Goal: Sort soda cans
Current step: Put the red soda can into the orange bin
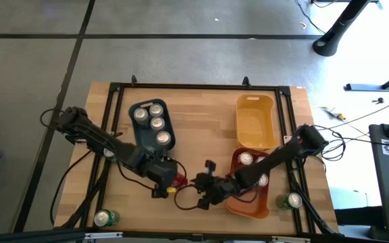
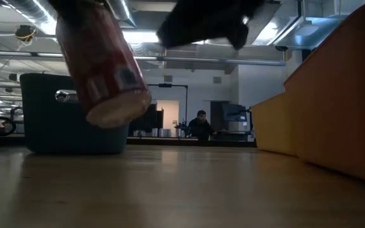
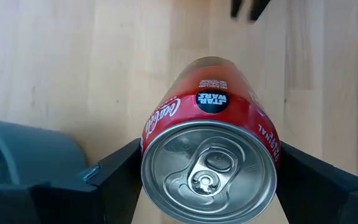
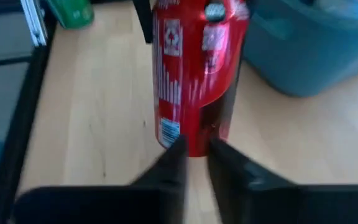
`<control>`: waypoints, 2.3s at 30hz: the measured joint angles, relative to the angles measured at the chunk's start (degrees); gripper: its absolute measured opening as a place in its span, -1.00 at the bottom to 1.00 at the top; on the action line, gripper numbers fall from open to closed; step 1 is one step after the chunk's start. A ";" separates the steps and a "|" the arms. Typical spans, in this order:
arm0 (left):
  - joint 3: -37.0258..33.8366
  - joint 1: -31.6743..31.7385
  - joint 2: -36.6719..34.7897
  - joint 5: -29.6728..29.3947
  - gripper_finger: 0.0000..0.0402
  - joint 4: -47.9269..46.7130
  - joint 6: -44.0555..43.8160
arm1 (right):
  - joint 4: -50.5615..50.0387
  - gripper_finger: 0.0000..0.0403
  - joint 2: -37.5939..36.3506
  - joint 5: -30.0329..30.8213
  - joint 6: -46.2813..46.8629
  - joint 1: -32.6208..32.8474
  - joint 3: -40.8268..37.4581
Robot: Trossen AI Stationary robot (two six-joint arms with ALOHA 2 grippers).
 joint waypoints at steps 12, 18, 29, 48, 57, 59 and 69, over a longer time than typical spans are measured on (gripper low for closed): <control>-0.13 -0.67 2.63 -2.06 0.45 4.28 2.39 | 3.90 -0.98 7.14 0.04 3.04 0.00 -0.04; -3.68 -0.59 2.63 -2.29 0.45 11.12 2.89 | 3.74 -0.95 8.75 1.14 3.34 0.11 -0.03; -11.57 -0.16 2.37 -3.58 0.45 26.16 1.74 | 4.18 -0.97 11.59 1.61 4.90 0.07 -0.04; -11.61 -0.73 2.48 -3.09 0.65 26.19 3.73 | 1.46 -0.53 11.57 -5.62 6.54 -0.15 2.04; -11.47 -1.06 -0.25 -3.00 0.67 23.00 5.01 | -25.40 0.17 11.57 -3.03 6.00 -0.10 17.18; -11.47 -1.11 -1.84 -3.00 0.67 21.81 4.70 | -32.30 0.33 11.55 -0.27 5.98 -0.09 21.50; -11.45 -2.98 -11.45 -3.18 0.67 13.38 2.50 | -38.36 0.81 11.42 5.44 -3.26 -0.20 33.35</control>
